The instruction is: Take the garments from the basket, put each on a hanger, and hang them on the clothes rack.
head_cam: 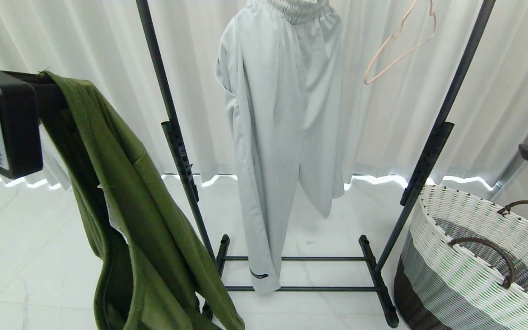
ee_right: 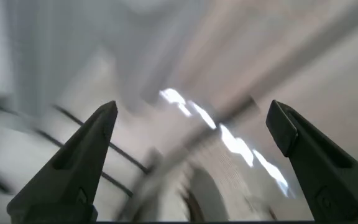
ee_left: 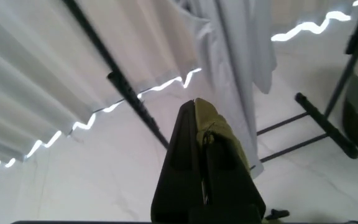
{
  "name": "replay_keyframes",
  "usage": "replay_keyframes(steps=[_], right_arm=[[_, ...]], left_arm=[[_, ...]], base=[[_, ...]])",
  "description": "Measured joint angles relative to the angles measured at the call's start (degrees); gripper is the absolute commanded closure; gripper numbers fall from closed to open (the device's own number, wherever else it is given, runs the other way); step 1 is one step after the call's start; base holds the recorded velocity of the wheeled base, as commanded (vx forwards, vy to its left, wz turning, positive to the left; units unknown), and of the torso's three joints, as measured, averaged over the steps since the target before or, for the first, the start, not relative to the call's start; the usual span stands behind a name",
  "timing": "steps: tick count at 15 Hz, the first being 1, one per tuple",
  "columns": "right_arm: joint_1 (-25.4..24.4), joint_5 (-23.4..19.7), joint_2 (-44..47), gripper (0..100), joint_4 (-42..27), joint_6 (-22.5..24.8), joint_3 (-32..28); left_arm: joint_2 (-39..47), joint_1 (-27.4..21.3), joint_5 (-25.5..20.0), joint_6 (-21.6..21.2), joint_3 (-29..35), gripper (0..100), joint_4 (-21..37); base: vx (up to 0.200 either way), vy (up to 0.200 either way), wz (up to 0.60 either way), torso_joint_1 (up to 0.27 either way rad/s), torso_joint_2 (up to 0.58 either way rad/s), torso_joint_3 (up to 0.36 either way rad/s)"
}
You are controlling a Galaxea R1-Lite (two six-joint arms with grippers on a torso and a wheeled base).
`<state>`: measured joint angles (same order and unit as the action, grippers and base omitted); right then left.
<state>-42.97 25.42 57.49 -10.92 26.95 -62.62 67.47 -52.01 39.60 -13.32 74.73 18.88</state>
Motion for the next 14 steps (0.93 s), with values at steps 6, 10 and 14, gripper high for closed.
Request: replay_keyframes(steps=[6,10,14], right_arm=[[23.6,1.7,-6.1,0,0.1,0.1,13.7],[26.7,1.3,-7.9,0,0.1,-2.8,15.8],[26.9,1.2,-8.3,0,0.1,-5.8,16.5]], left_arm=[[-6.5,17.7,-19.2,0.2,-7.6,100,0.0],[-10.1,29.5,-29.4,0.3,-12.1,100,0.0],[-11.6,34.6,-31.8,0.2,-13.4,100,-0.1]], base=[[0.0,0.0,0.0,0.0,0.0,0.0],[0.0,0.0,0.0,0.0,0.0,0.0],[0.0,0.0,0.0,0.036,-0.15,-0.113]])
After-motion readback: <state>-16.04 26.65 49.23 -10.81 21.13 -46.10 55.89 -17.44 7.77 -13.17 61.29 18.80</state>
